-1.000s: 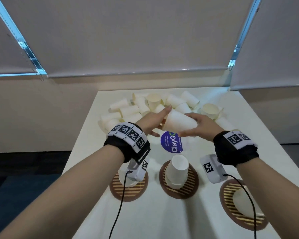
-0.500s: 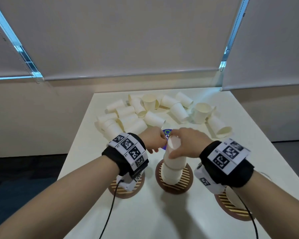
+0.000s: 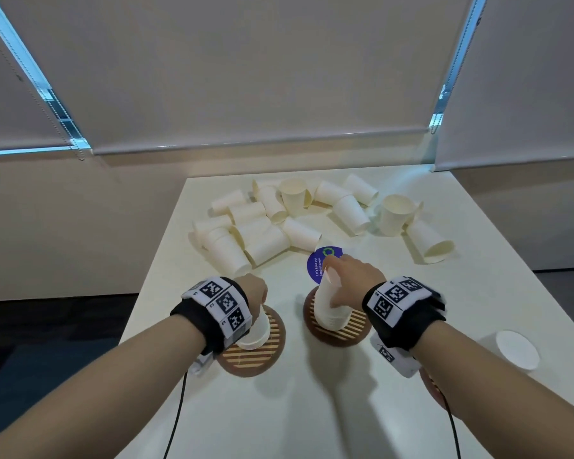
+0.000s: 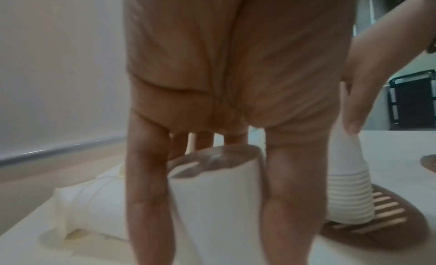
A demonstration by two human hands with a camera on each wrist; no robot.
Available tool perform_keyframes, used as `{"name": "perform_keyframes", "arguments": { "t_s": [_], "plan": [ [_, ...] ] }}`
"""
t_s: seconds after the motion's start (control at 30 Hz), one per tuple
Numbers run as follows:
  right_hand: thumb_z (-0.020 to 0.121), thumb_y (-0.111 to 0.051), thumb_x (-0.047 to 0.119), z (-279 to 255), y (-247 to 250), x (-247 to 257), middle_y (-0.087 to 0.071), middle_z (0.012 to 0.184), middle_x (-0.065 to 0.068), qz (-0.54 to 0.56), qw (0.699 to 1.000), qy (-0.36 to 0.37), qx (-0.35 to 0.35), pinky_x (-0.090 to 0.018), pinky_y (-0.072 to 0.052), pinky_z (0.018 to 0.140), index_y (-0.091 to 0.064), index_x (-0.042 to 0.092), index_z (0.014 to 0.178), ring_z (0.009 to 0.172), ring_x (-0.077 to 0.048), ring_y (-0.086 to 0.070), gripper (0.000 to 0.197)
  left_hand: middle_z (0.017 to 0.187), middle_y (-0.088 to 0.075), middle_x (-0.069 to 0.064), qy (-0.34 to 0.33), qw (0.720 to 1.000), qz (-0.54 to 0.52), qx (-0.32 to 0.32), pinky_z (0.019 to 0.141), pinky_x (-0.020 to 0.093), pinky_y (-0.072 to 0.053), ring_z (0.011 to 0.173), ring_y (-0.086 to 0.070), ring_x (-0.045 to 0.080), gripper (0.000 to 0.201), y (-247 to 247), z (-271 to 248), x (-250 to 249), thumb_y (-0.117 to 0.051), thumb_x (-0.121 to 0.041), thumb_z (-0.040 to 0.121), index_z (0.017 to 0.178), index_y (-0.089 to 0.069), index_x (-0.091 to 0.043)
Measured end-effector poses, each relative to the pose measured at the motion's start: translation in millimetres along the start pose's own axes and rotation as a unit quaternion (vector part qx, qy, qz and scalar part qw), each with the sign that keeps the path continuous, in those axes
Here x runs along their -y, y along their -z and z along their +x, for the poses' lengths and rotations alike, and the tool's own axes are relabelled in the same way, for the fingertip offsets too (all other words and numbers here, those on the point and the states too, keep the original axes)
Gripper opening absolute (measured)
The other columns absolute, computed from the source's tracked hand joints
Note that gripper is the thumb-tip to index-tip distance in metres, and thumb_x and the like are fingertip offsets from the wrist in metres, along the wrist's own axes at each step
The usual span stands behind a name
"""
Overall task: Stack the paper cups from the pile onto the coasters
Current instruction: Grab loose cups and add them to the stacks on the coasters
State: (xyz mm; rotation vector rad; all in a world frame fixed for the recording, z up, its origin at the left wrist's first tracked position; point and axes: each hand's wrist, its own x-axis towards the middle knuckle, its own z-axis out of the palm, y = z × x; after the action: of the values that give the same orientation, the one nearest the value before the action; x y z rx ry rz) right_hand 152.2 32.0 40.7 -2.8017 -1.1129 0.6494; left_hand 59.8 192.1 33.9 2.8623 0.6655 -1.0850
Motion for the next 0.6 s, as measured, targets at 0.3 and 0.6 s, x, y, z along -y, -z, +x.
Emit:
{"name": "perform_keyframes", "arguments": {
  "t_s": [0.3,0.6],
  "plan": [
    [0.065,-0.082,0.032,-2.0,18.0,-10.0,-0.042,0.137,-0.011,0.036,0.997,-0.070,0.019,-0.041,-0.046,0.096,-0.019,0.017,0.144,0.120,-0.034,-0.051,0.102,0.117,-0.056,0.008,-0.015,0.998,-0.033,-0.047,0.084,0.024,-0.048,0.106,-0.057,0.021,0.045,16.9,-3.5,5.2,-0.074,-0.022,0.081,0.119,-0.054,-0.011],
    [0.034,-0.088,0.044,-8.8,57.3,-96.2,-0.064,0.119,-0.004,-0.102,0.957,-0.231,0.141,-0.042,-0.049,0.095,-0.060,0.015,0.121,0.108,-0.027,-0.061,0.095,0.138,-0.041,0.006,-0.231,0.940,-0.196,-0.159,0.101,0.033,-0.041,0.125,-0.045,0.022,0.082,53.1,-16.5,-65.7,-0.079,-0.033,0.073,0.142,-0.036,-0.024]
  ]
}}
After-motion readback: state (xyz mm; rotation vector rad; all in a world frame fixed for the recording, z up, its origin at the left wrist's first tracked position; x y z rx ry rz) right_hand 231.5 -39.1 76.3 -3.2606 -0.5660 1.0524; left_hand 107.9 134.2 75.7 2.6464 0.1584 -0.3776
